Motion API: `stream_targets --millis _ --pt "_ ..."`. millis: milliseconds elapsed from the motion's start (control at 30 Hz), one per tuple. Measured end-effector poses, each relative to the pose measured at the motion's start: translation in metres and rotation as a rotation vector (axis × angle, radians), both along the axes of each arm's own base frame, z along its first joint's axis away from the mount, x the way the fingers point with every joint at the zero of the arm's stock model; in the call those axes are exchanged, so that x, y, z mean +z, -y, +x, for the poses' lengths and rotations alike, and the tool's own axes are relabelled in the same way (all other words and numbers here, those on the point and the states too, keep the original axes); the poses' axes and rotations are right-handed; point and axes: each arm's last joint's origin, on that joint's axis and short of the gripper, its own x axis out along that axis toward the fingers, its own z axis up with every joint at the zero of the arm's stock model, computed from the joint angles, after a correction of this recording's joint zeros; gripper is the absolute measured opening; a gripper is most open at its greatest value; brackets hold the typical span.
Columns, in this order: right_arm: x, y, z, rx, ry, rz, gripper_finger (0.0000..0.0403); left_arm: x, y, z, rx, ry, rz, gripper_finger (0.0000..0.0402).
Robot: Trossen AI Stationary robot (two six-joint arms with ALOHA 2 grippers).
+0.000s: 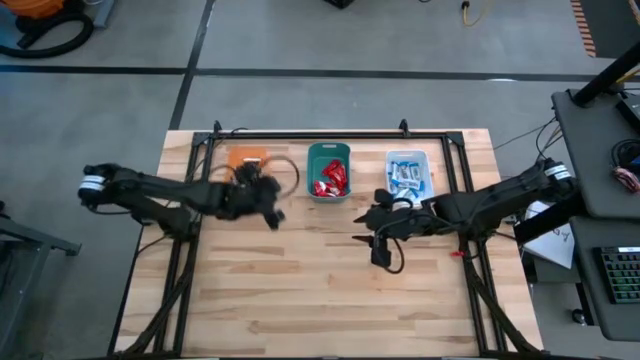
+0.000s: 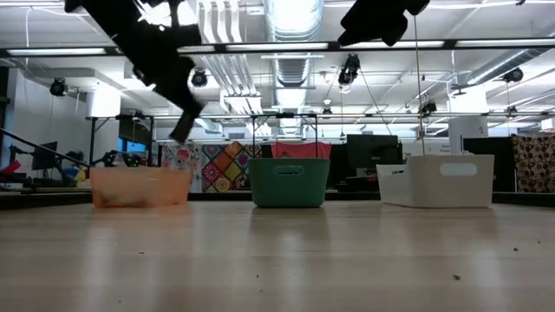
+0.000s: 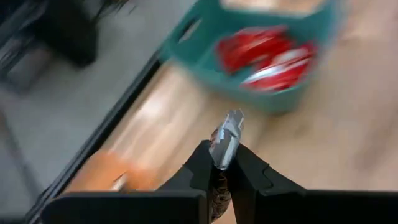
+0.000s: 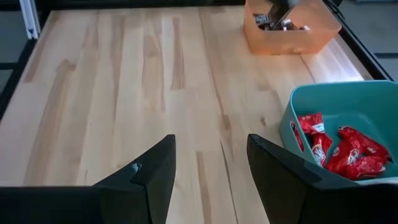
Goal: Organize candy in baskets
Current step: Put the black chocolate bar into the orange bin, then return to Home Position
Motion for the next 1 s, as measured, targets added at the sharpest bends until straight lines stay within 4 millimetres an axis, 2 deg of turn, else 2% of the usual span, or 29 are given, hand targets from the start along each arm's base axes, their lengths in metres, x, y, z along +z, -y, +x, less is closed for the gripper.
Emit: stream_targets --millis 133,267,500,600,867,1000 --pt "-0.007 -0.001 0.005 0.000 -0.026 -0.007 0.0189 0.002 -0.039 -0.020 0.165 -0.086 -0.023 0.0009" --pt "-0.013 -0.002 0.008 0.006 -0.047 -0.021 0.0189 -0.004 -0.081 -0.038 0.287 -0.159 -0.118 0.0009" --pt "-0.015 -0.003 0.010 0.043 -0.061 -0.072 0.0189 -0.017 -0.131 -0.047 0.361 -0.183 -0.171 0.0015" --pt "-0.015 -0.003 0.010 0.048 -0.062 -0.078 0.0189 -0.022 -0.138 -0.049 0.382 -0.204 -0.177 0.0033" --pt "-0.015 -0.003 0.010 0.032 -0.058 -0.043 0.0189 -0.026 -0.139 -0.047 0.385 -0.223 -0.187 0.0110" --pt "-0.017 -0.003 0.010 0.020 -0.059 -0.025 0.0189 -0.016 -0.126 -0.047 0.361 -0.159 -0.198 0.0129"
